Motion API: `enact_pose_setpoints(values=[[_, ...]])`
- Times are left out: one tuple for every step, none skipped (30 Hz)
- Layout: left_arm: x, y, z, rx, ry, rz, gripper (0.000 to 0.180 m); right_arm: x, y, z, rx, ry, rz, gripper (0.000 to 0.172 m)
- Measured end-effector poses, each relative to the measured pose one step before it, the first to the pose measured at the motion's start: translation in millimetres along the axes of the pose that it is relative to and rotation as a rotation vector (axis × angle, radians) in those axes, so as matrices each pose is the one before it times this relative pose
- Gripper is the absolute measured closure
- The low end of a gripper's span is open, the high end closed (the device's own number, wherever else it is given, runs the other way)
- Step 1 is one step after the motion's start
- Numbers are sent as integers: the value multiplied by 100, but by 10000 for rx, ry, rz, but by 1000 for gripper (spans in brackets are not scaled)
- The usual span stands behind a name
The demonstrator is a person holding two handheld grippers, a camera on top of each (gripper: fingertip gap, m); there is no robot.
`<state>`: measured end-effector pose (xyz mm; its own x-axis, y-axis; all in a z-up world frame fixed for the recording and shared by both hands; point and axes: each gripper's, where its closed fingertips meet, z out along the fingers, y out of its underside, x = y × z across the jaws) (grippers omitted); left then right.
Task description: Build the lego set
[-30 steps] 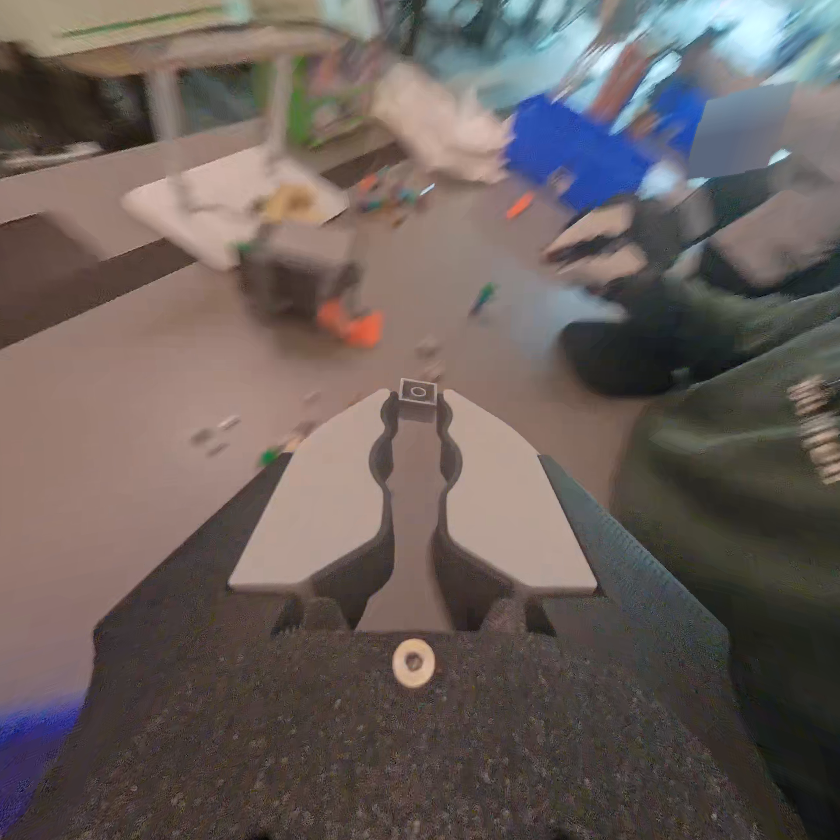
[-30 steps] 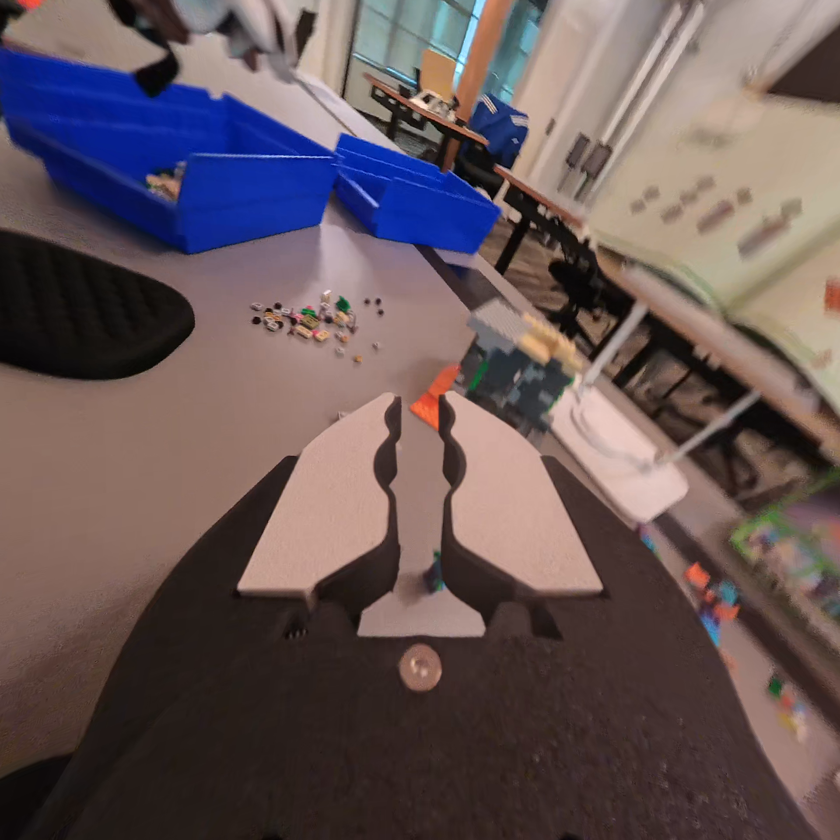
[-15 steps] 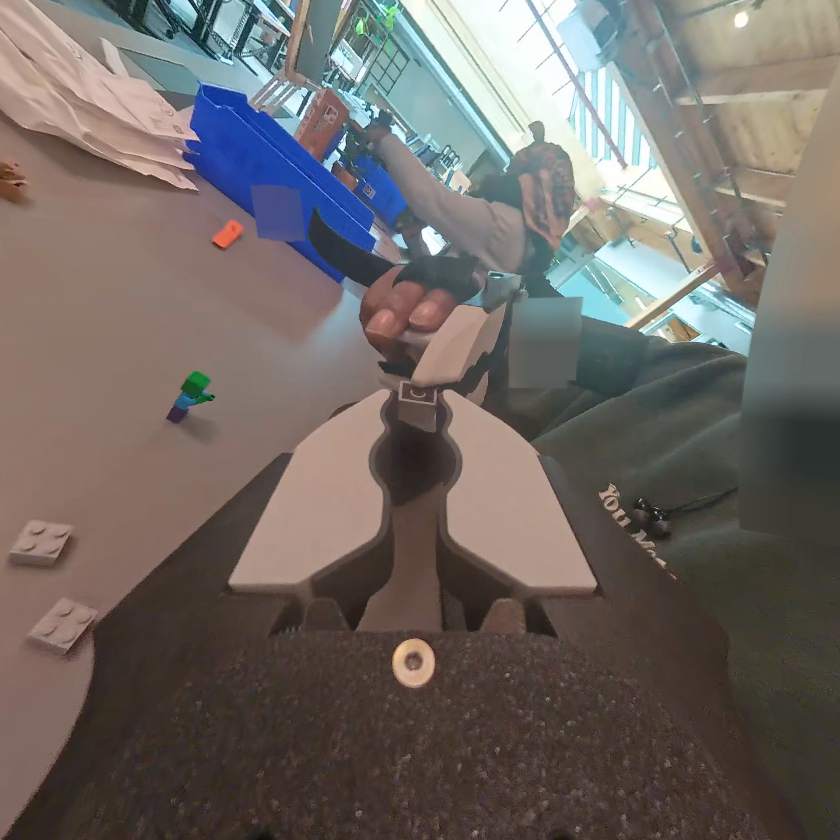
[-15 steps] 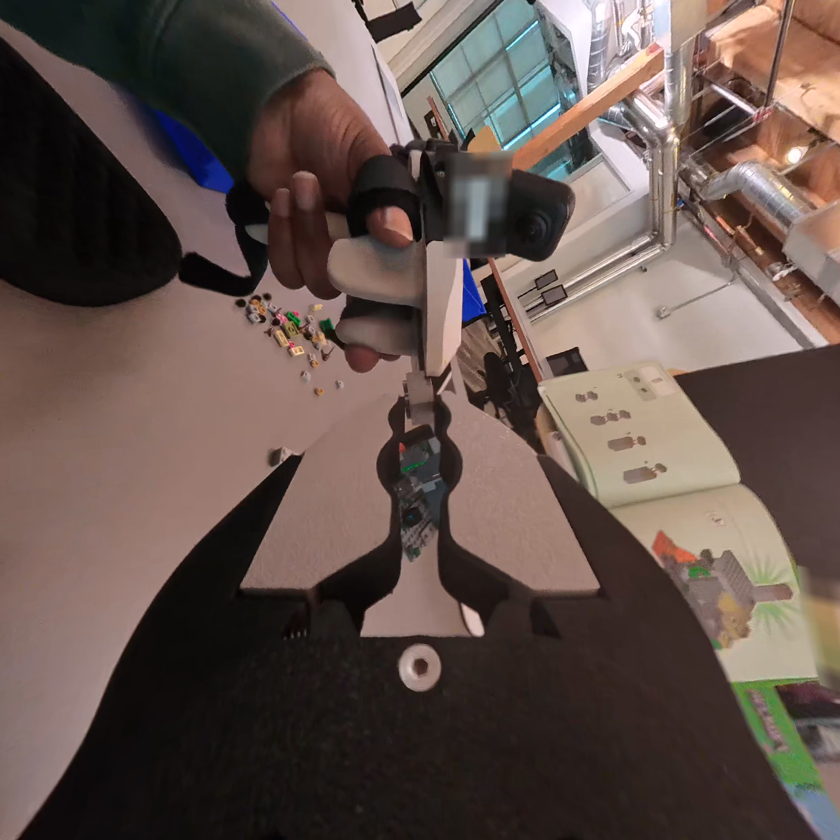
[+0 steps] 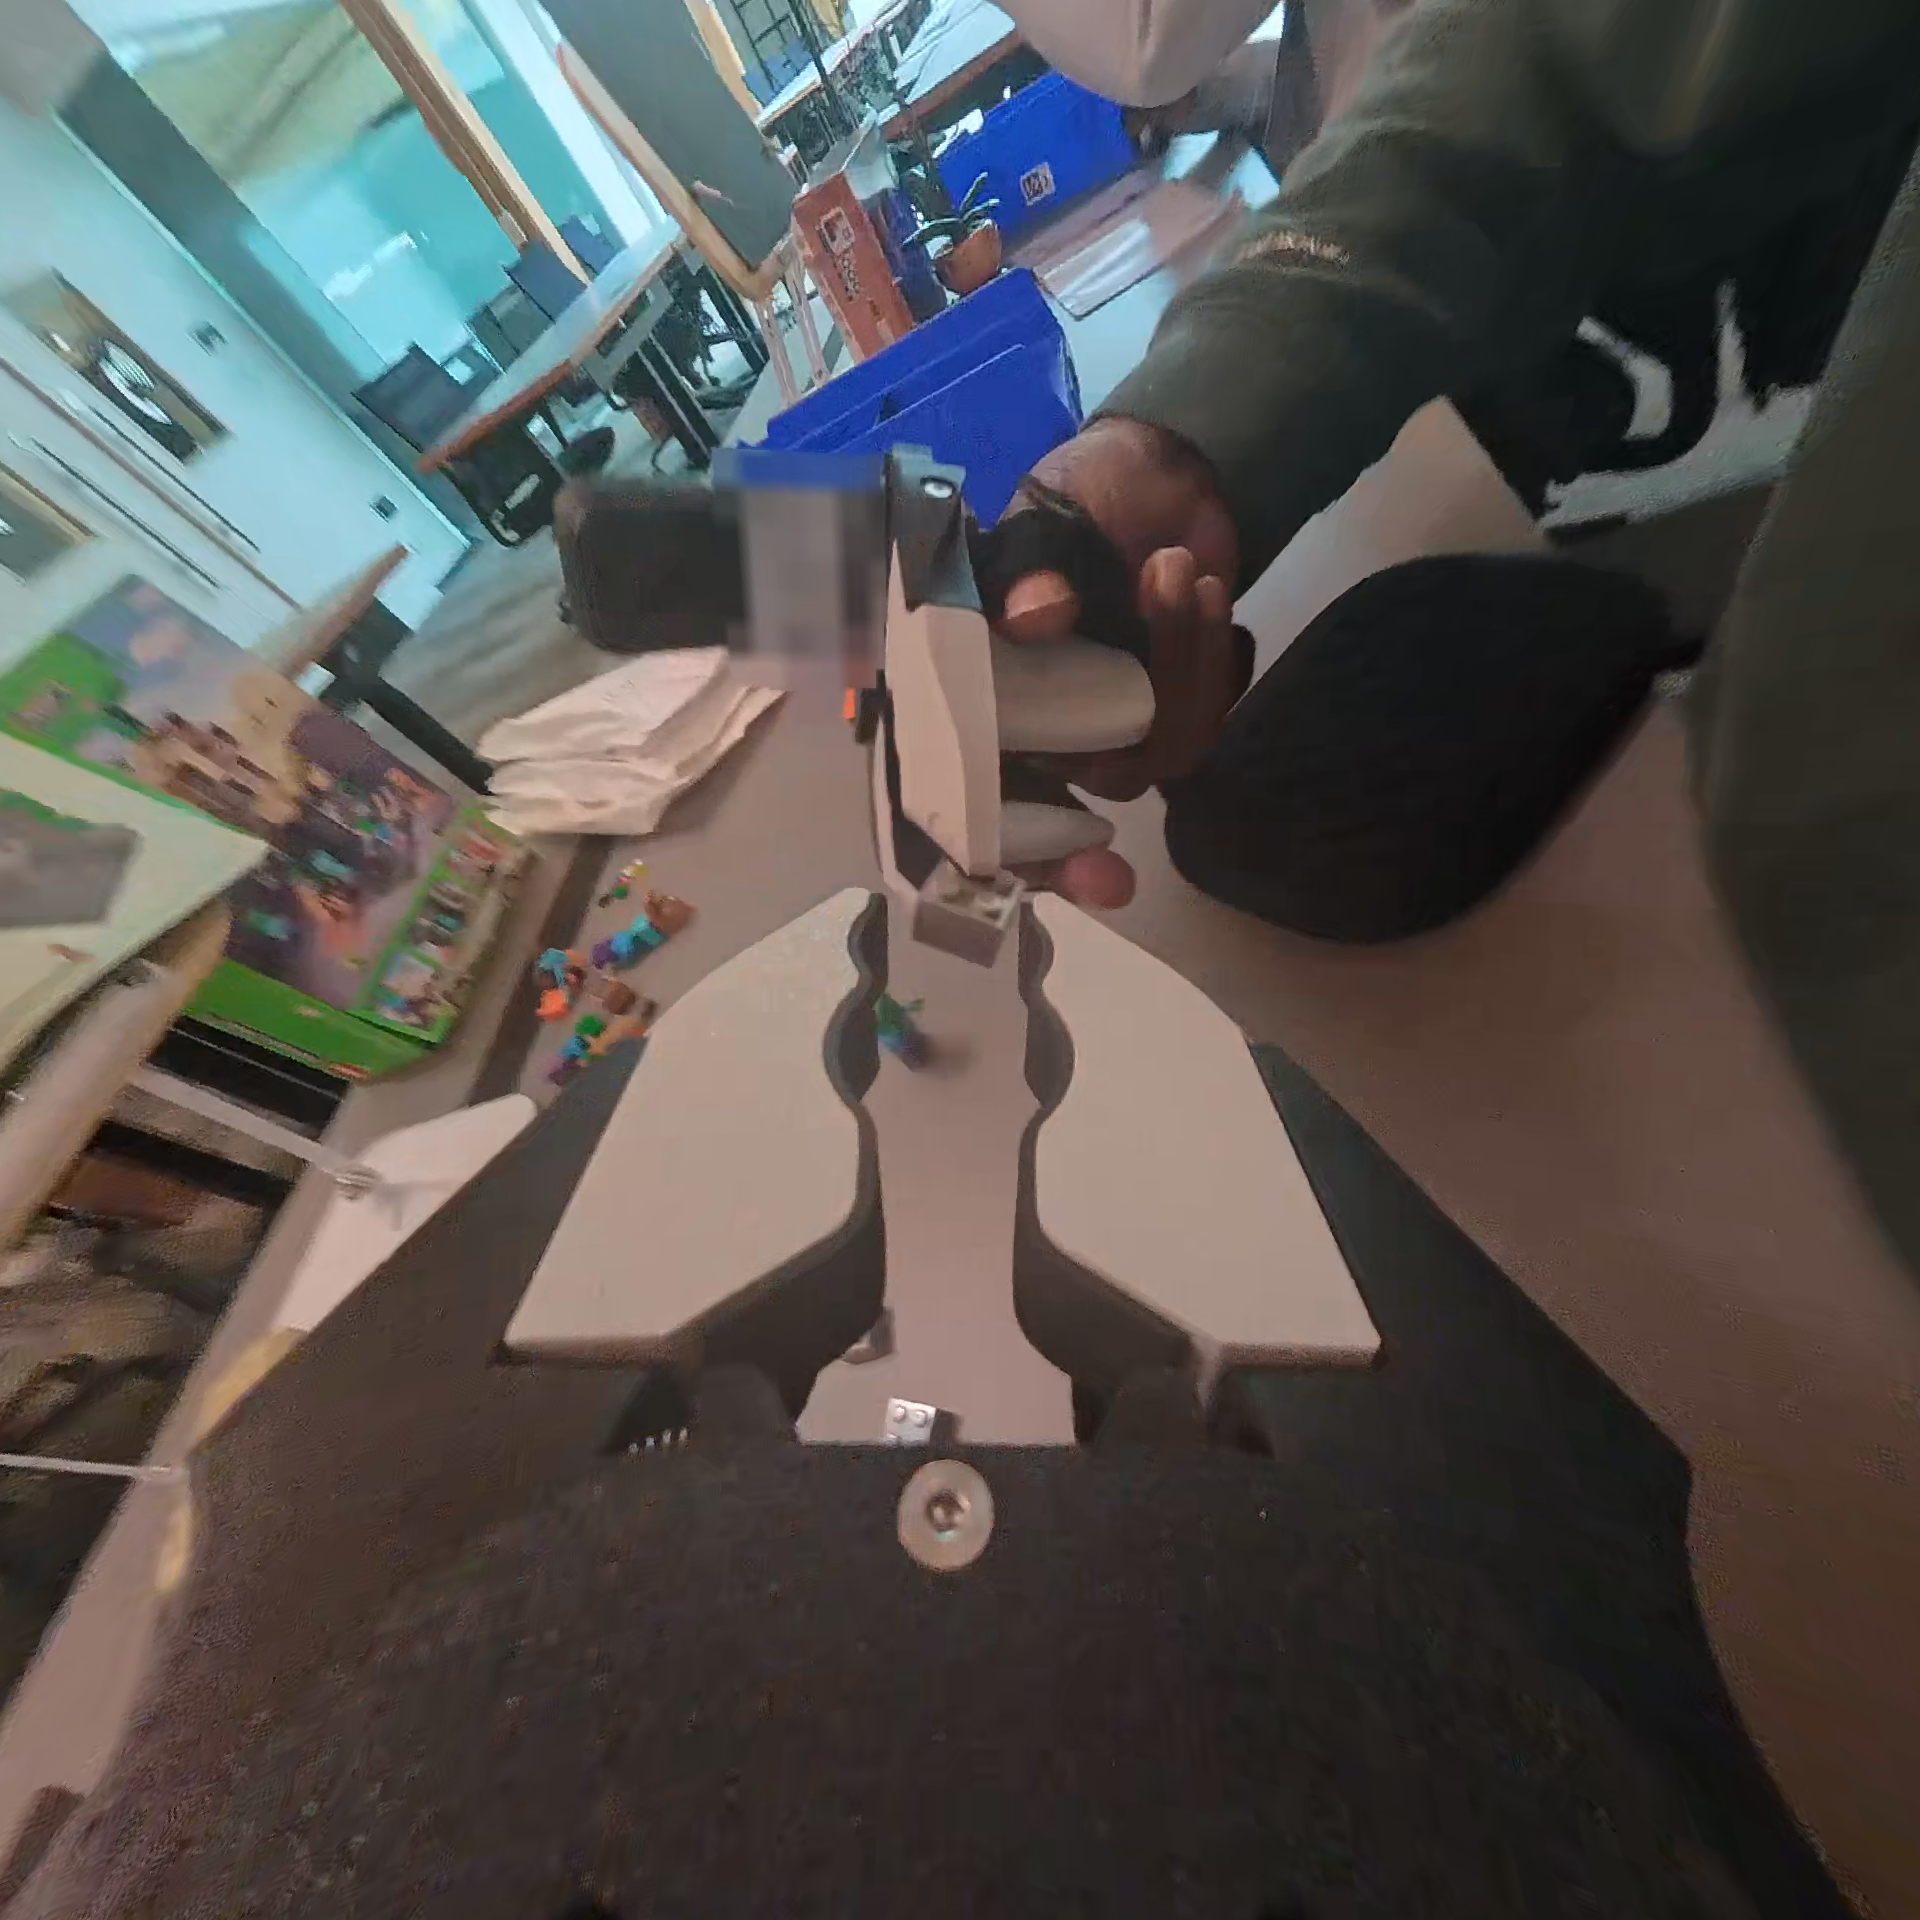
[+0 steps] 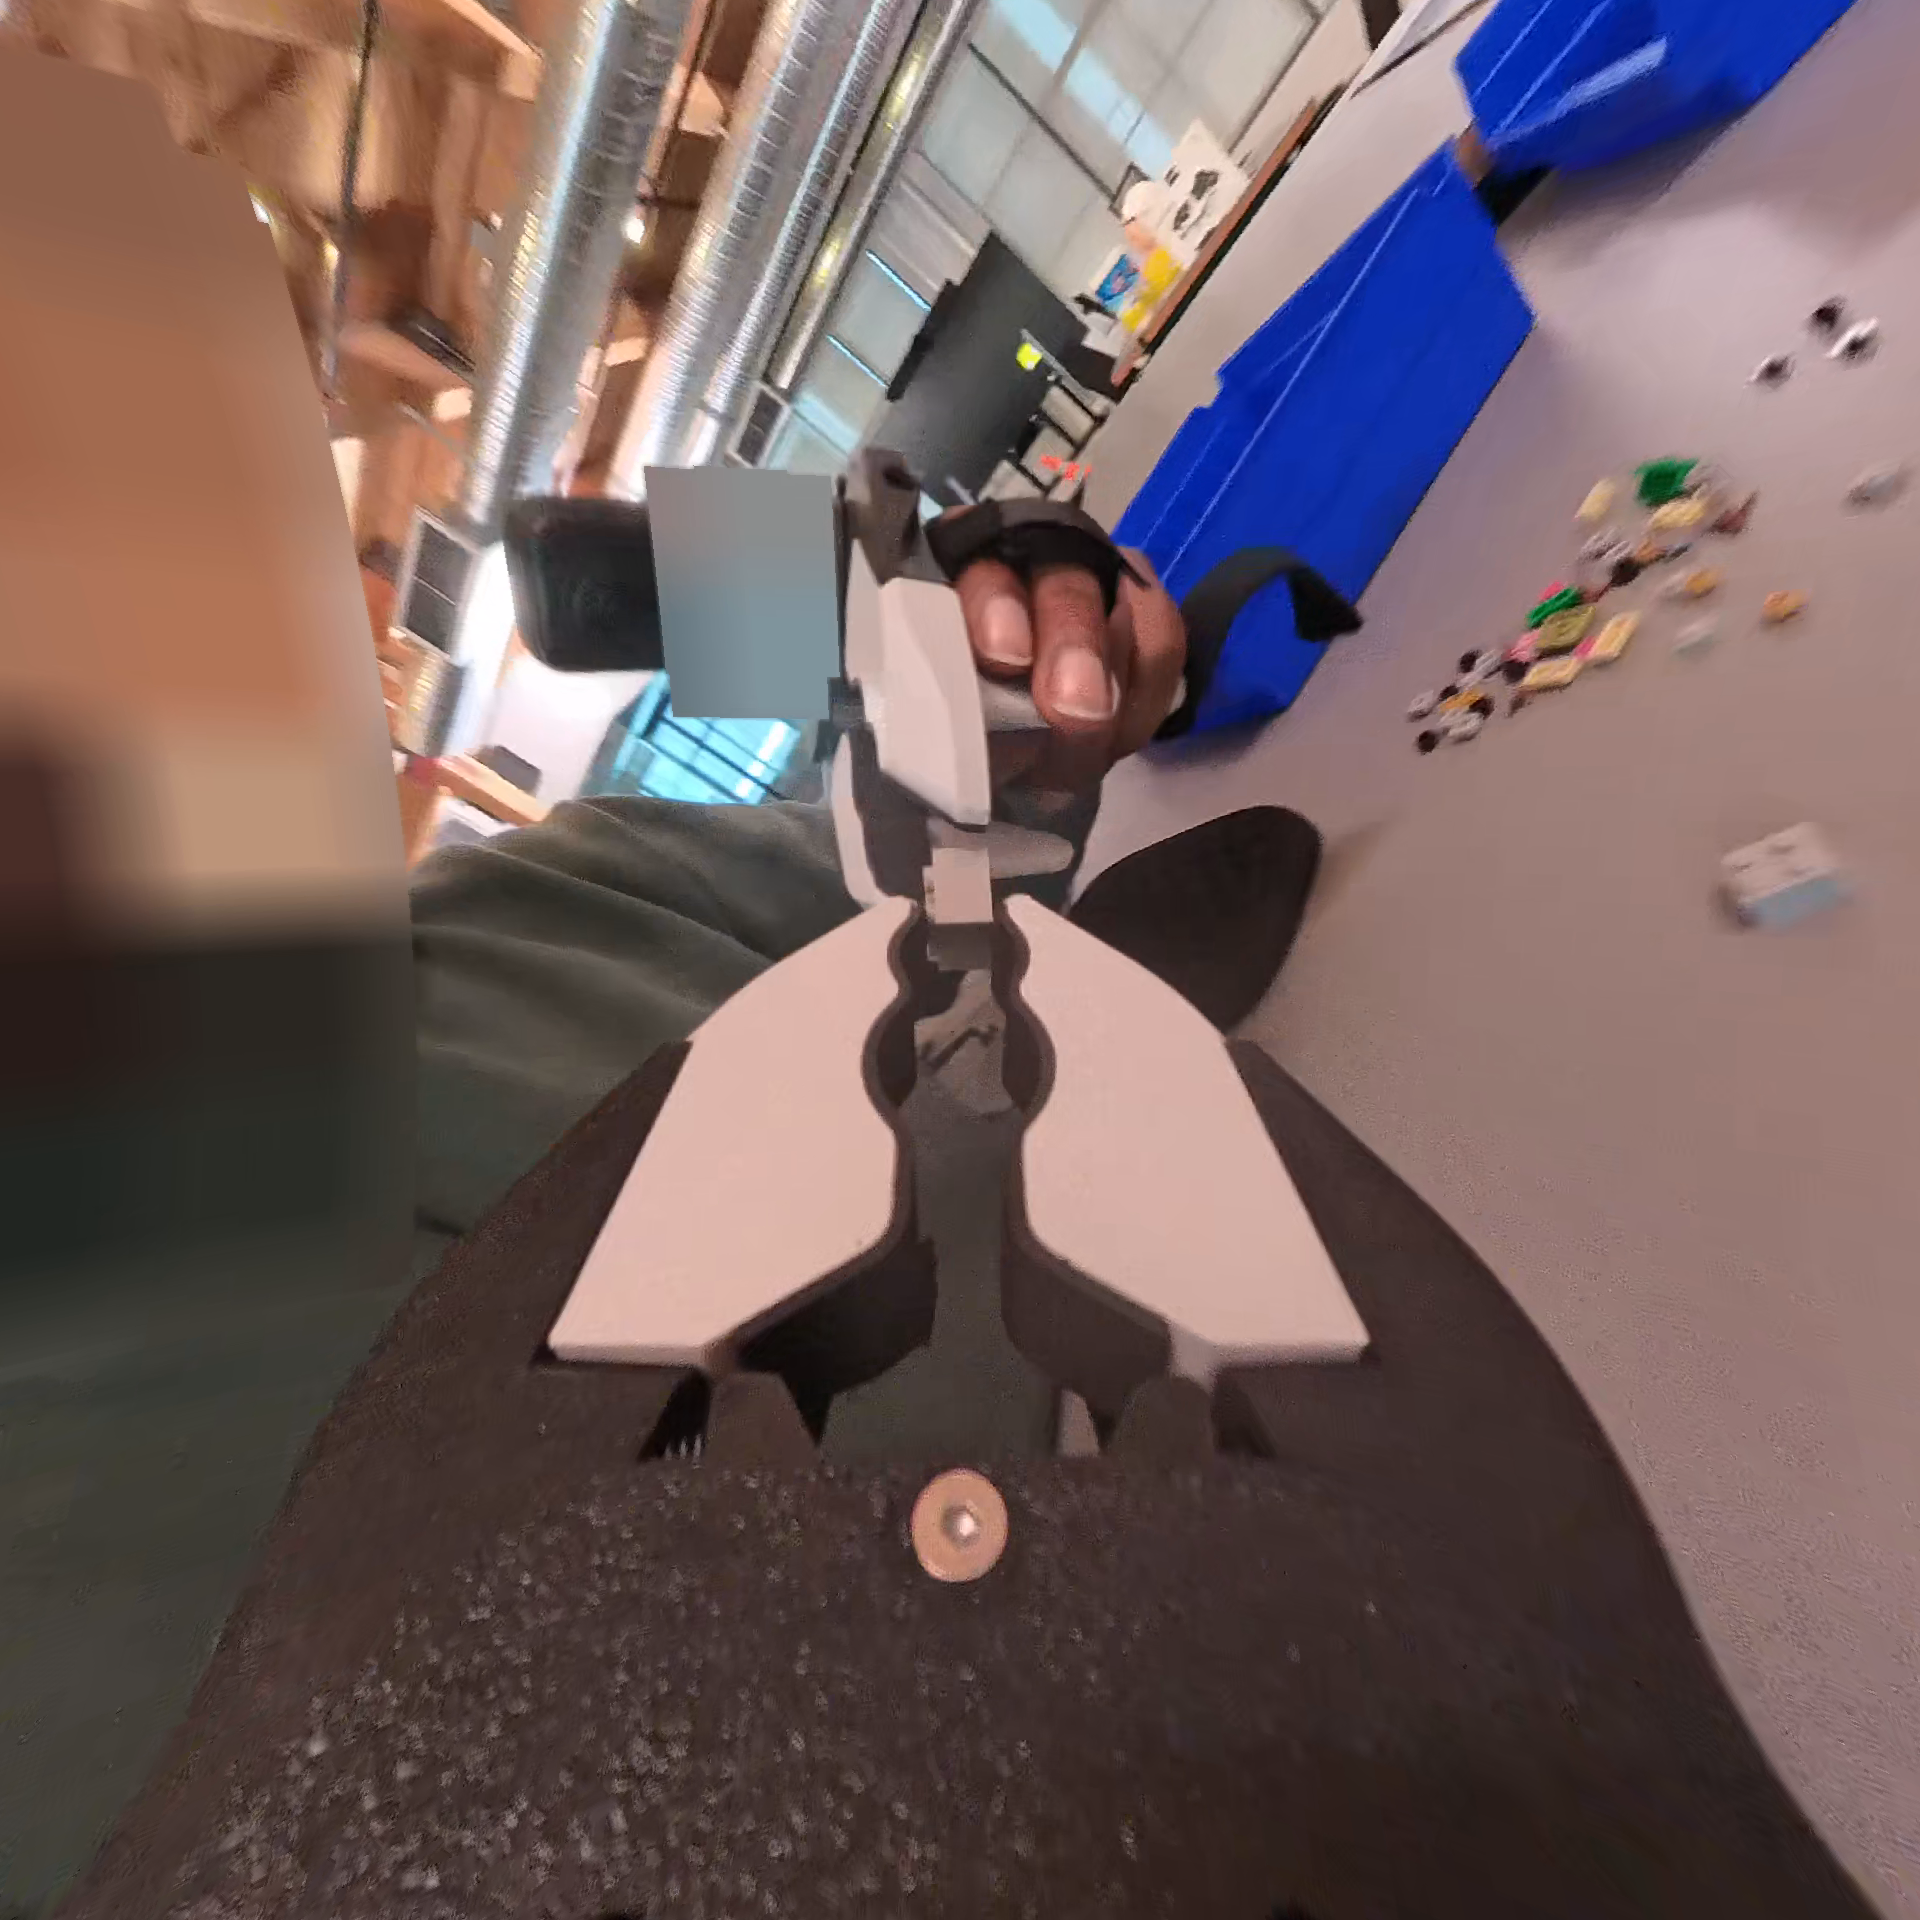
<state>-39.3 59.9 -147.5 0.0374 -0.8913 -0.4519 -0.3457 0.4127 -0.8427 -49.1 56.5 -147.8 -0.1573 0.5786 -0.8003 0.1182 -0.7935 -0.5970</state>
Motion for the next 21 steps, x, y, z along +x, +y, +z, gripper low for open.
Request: enact_pose_setpoints(values=[[302,-54,133,-23,-11,399,157,32,401,148,-98,-93,301,161],[317,-27,95,-2,66,212,161,-2,229,64,-40,-87,209,161],[35,29,67,-4,-79,140,163,-1,-57,-77,91,-56,114,161],[30,156,105,-75,-21,96,164,86,-28,-110,32,27,19,161],[57,158,123,-73,70,-43,164,168,76,-107,-47,102,-106,161],[-45,83,124,20,38,-172,164,104,37,-129,-14,54,-145,161],[-210,199,156,34,-23,-333,164,101,-104,-227,47,68,-209,161],[-350,506,225,-21,-18,-564,164,459,-144,-406,1,377,-530,159],[-318,931,343,-115,119,-842,164,836,-36,-586,-100,707,-893,155],[-452,1273,442,-240,103,-1058,164,1021,68,-721,-137,829,-1007,154],[-539,1243,486,-124,72,-996,164,1279,242,-737,-201,964,-970,153],[-316,1331,572,-199,251,-916,164,1243,435,-627,-256,934,-944,151],[-438,1508,654,-406,164,-825,164,858,545,-393,-244,698,-824,151],[-514,1555,713,-544,94,-609,164,549,628,-147,-276,517,-615,151],[-455,1335,739,-463,60,-336,164,361,788,73,-398,410,-448,151],[-333,1143,711,-411,45,-224,164,116,849,277,-458,246,-376,150],[-329,1059,673,-476,-23,-159,163,-18,847,401,-480,176,-364,149],[-293,805,564,-385,-117,1,163,-34,764,454,-449,192,-390,148],[-33,618,472,-328,-20,92,163,-139,582,448,-360,137,-401,148],[-33,363,339,-202,-71,113,163,-205,400,393,-275,82,-335,148],[-8,56,129,-47,-89,158,164,-168,250,339,-195,53,-235,147]])
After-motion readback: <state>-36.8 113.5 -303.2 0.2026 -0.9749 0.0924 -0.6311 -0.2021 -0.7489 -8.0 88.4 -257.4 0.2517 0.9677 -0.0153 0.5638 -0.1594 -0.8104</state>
